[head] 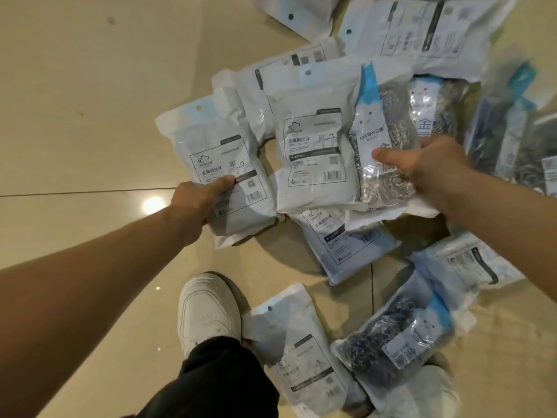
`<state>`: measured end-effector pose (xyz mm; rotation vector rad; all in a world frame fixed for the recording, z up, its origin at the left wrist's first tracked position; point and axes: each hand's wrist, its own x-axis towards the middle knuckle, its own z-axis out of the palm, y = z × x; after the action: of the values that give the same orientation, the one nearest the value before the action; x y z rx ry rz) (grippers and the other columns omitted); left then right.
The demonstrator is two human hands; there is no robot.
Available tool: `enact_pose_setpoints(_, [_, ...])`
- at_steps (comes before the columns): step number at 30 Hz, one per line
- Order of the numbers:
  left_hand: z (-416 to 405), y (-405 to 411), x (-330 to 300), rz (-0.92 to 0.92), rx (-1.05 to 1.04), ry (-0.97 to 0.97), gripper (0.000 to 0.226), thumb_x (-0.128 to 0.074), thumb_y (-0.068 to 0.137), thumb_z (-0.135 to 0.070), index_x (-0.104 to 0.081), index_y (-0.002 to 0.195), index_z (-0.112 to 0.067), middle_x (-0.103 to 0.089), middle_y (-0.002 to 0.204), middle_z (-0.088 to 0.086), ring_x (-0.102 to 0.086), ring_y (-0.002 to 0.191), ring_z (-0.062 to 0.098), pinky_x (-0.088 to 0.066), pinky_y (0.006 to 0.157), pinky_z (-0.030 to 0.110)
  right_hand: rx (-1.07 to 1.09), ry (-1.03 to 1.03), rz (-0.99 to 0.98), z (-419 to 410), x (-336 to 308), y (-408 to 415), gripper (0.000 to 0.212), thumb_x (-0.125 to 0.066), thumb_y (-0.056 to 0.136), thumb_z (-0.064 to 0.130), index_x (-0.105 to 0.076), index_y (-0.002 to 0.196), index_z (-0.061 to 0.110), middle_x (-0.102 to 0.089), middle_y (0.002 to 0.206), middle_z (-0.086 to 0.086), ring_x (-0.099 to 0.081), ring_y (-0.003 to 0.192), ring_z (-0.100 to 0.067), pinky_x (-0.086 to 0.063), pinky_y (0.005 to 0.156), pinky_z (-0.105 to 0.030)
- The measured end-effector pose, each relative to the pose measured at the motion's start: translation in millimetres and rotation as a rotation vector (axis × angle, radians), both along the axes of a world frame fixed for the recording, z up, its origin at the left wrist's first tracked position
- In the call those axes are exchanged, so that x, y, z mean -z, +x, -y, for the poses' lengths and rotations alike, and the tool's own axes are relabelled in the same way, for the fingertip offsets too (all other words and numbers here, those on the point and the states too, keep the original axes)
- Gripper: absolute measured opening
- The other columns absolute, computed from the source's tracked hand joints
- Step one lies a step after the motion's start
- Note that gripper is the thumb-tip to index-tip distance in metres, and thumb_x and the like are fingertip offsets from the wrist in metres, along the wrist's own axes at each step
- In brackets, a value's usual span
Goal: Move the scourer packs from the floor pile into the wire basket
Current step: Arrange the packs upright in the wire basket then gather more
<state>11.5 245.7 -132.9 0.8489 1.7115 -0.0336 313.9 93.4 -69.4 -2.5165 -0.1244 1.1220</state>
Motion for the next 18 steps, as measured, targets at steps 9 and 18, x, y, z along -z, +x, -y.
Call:
enact_pose_setpoints(9, [36,-28,-136,-0.008,0.135,0.111,0.070,-0.095,0.068,-0.035,-0.063,0.128,-0.014,-0.077,0.114,0.005,-0.077,0.097,0.025,-0.065,0.083,0.049,0.148,0.039,-0.121,54,-113,-33,0.078,-0.082,0.086,0.023,-0.042,0.152,0.009,-0.060,0.134,-0.009,-0.061,0.118,-0.029,-0.050,0.098,-0.039])
enact_pose_setpoints(18, [89,-18,-454,0.268,0.378,0.137,0.038,-0.083,0.087,-0.026,-0.071,0.122,-0.014,-0.081,0.109,0.004,-0.079,0.097,0.019,-0.066,0.087,0.043,0.265,0.267,-0.156,124,-410,-65,0.049,-0.085,0.084,0.011,-0.066,0.128,0.019,-0.076,0.114,0.002,-0.075,0.096,-0.013,-0.061,0.081,-0.029])
